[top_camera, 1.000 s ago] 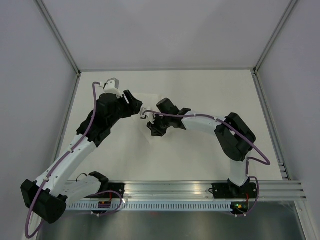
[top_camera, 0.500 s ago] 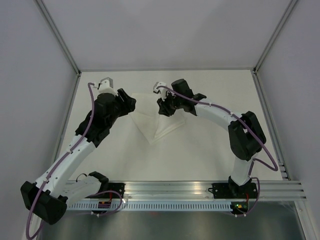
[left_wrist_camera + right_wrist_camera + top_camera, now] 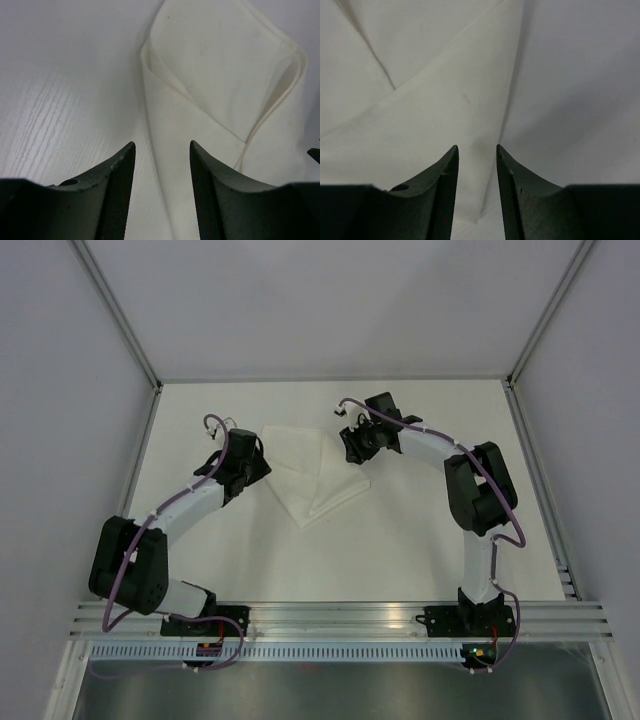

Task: Fold the napkin, place the utensils inside, and roll it up
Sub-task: Fold the napkin at the center of the board, then adjust the napkin at the center of the board.

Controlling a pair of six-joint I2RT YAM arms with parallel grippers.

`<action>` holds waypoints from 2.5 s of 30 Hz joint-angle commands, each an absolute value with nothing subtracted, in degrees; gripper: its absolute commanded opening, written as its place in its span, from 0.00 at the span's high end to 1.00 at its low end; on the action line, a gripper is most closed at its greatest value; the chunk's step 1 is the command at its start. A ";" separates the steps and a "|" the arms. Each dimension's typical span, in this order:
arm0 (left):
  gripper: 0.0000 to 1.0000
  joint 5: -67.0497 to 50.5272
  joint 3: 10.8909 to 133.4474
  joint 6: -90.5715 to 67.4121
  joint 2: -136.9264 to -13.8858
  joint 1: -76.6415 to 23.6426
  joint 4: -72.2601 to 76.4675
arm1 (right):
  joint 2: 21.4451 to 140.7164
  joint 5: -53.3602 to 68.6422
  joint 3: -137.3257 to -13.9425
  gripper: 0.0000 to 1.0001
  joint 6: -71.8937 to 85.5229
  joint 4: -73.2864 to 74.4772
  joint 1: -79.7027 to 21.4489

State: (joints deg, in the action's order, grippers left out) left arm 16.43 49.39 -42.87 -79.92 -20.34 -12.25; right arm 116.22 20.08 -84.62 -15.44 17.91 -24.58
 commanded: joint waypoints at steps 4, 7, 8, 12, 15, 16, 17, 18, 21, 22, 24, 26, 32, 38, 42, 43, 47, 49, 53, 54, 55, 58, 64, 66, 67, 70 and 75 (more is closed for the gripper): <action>0.47 16.00 50.80 -47.28 -89.11 -19.87 -7.03 | 119.35 21.88 -87.89 0.56 -16.43 21.36 -23.73; 0.47 15.82 51.33 -47.81 -92.53 -19.78 -6.51 | 119.97 22.15 -87.80 0.56 -16.44 21.80 -23.64; 0.47 15.65 51.33 -47.81 -93.42 -19.78 -6.24 | 119.97 22.15 -87.63 0.56 -16.52 22.06 -23.64; 0.48 15.21 52.99 -47.73 -96.67 -19.78 -6.15 | 119.53 21.62 -85.96 0.56 -16.96 22.06 -23.55; 0.48 14.77 54.31 -47.02 -98.87 -19.78 -5.98 | 118.92 21.62 -83.94 0.56 -17.23 21.97 -23.55; 0.48 14.50 54.75 -46.59 -99.40 -19.78 -6.06 | 118.83 21.53 -82.89 0.56 -17.23 21.80 -23.55; 0.48 14.24 55.28 -46.23 -100.62 -19.78 -5.80 | 118.48 21.45 -82.36 0.56 -17.14 21.54 -23.55; 0.48 13.37 56.33 -45.97 -101.24 -19.78 -5.89 | 118.30 21.36 -81.92 0.57 -17.05 21.53 -23.55; 0.48 11.87 58.17 -45.26 -103.70 -19.78 -5.89 | 117.34 20.83 -79.90 0.57 -16.70 21.36 -23.47; 0.48 11.52 58.62 -44.74 -104.49 -19.78 -5.98 | 117.16 20.57 -78.67 0.57 -16.53 21.36 -23.47; 0.48 10.47 60.02 -44.21 -106.16 -19.78 -5.98 | 116.19 20.22 -77.52 0.57 -16.08 21.09 -23.38; 0.48 9.85 60.90 -43.60 -107.13 -19.78 -5.89 | 115.14 20.04 -76.03 0.57 -15.73 21.01 -23.47; 0.48 6.95 65.38 -41.14 -110.30 -19.78 -6.15 | 111.54 20.65 -71.55 0.57 -14.24 21.44 -23.20; 0.47 3.09 71.18 -37.88 -113.81 -19.86 -7.20 | 108.90 22.85 -69.35 0.57 -13.45 24.78 -23.12; 0.46 2.02 74.35 -36.39 -115.57 -20.13 -8.09 | 107.41 22.77 -68.99 0.57 -13.18 26.28 -23.20; 0.45 1.93 74.70 -36.13 -115.84 -20.13 -8.26 | 106.88 22.50 -68.99 0.57 -13.18 26.71 -23.20; 0.43 1.93 76.46 -34.98 -115.67 -20.04 -8.52 | 105.30 20.23 -69.52 0.57 -12.75 27.51 -23.12; 0.41 1.76 76.81 -34.28 -114.53 -19.78 -8.61 | 103.90 19.34 -69.70 0.55 -12.57 27.42 -23.03; 0.37 1.58 77.34 -32.09 -110.05 -19.25 -8.35 | 100.47 17.24 -70.49 0.50 -13.09 27.51 -22.85; 0.37 1.50 77.34 -31.21 -109.00 -18.90 -8.44 | 99.68 16.62 -71.10 0.49 -14.14 27.42 -22.85; 0.37 1.41 77.08 -30.68 -106.03 -18.81 -8.35 | 98.36 16.26 -71.54 0.48 -14.59 27.42 -22.85; 0.35 2.11 75.06 -28.39 -99.44 -18.54 -8.61 | 95.64 16.78 -72.33 0.47 -16.34 26.55 -22.85; 0.37 2.37 69.27 -25.58 -88.79 -18.54 -7.74 | 88.61 15.83 -65.75 0.46 -23.54 19.71 -25.66; 0.37 2.64 66.63 -25.49 -84.23 -18.89 -6.86 | 86.67 14.86 -62.08 0.46 -27.67 18.03 -27.41; 0.37 3.16 64.71 -25.49 -82.72 -18.98 -6.42 | 85.01 13.46 -60.83 0.45 -29.95 16.19 -29.42; 0.37 3.08 59.79 -25.93 -77.18 -19.95 -4.75 | 83.24 11.69 -57.23 0.44 -32.95 13.02 -34.00; 0.37 4.74 52.22 -24.87 -68.76 -21.79 -3.43 | 85.07 10.81 -53.35 0.43 -34.63 7.48 -38.66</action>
State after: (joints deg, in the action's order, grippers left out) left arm 3.09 55.44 -27.64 -73.19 -20.86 -5.19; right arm 84.40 12.93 -54.74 -31.20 13.63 -37.19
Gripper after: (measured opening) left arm 0.631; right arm 0.568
